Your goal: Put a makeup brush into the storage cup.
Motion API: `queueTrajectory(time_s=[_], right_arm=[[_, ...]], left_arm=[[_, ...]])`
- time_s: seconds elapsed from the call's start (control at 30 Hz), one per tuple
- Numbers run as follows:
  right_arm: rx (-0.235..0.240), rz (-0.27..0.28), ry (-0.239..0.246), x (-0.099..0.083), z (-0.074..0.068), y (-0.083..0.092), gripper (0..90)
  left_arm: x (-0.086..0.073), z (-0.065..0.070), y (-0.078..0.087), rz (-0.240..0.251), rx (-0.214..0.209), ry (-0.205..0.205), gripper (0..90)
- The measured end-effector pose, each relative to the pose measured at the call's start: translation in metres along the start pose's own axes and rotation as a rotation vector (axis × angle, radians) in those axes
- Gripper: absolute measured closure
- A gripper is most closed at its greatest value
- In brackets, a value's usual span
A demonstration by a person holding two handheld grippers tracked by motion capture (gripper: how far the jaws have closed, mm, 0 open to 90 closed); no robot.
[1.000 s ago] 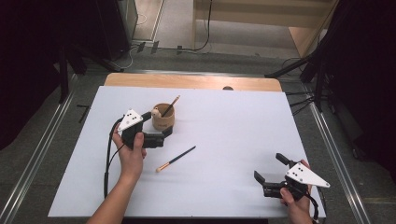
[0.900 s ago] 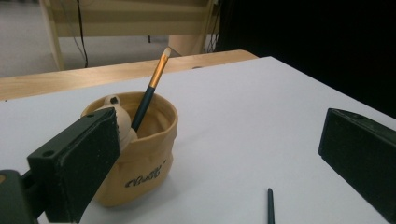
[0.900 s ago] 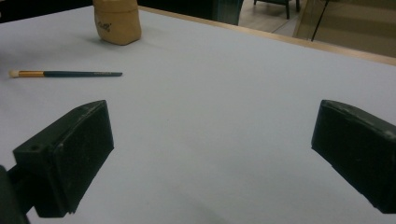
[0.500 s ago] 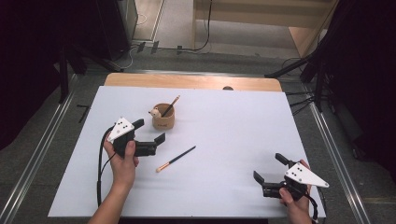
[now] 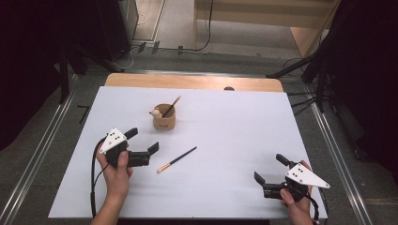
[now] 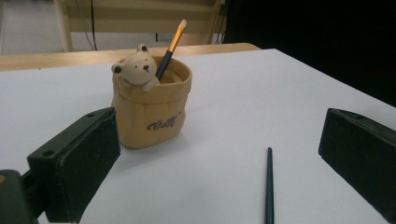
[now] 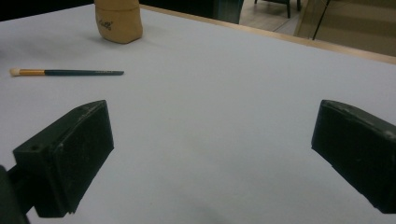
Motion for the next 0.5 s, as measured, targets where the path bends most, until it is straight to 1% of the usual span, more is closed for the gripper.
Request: queueTrajectory(time_s=[0.1,0.27,0.33,0.4,0.5], right_arm=[[0.001,-0.001,0.000,0.000,0.000,0.000,0.0],[0.000,-0.003,0.001,0.000,0.000,-0.001,0.0],[0.001,-0.002,0.003,-0.001,0.000,-0.001,0.0],[0.000,-0.004,0.003,-0.001,-0.001,-0.001,0.0],[0.001,-0.002,0.004,-0.001,-0.001,-0.001,0.0]], left_arm=[[-0.006,0.002,0.004,-0.006,-0.003,-0.005,0.0],[-0.014,0.005,0.011,-0.027,-0.004,-0.038,0.0],[-0.017,0.005,0.015,-0.024,-0.004,-0.034,0.0],[-0.020,0.002,0.018,-0.032,-0.004,-0.029,0.0],[-0.025,0.001,0.025,-0.023,-0.003,-0.016,0.0]])
Point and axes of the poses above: each handheld gripper's, and its own axes: y roughly backward along the jaws, x roughly out of its top, z roughly to its right, the point moved 6 cm from there along -y, roughly forward along the jaws, and after that the axes turned 12 degrees about -x, right-handed, at the moved point
